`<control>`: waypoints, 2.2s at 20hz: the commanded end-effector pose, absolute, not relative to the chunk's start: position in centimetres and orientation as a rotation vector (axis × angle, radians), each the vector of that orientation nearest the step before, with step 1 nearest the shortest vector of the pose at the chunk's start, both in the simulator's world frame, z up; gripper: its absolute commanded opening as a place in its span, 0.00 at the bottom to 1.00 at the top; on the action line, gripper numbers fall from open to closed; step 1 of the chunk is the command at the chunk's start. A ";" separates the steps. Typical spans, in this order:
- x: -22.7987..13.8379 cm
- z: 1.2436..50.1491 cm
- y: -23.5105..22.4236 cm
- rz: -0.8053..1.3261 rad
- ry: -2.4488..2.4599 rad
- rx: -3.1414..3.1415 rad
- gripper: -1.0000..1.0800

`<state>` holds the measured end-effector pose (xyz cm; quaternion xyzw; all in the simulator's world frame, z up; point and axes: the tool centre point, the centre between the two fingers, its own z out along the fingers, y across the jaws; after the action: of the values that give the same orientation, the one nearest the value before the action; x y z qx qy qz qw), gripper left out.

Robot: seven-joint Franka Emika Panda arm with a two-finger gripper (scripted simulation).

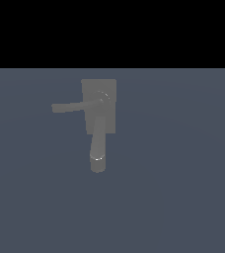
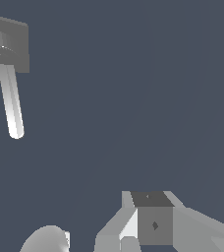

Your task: Turn on the faucet by rotating a designated handle.

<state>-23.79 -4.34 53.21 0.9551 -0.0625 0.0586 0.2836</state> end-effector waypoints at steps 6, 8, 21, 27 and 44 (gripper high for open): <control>-22.7 57.3 -3.7 0.283 -0.161 2.255 0.00; -22.4 58.4 -3.2 0.313 -0.153 2.170 0.00; -19.5 64.4 2.9 0.450 -0.040 1.620 0.00; -17.5 65.5 7.2 0.480 0.049 1.376 0.00; -9.3 59.5 20.4 0.457 0.420 0.750 0.00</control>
<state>-10.13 19.30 60.66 0.3848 0.1823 0.2224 0.8771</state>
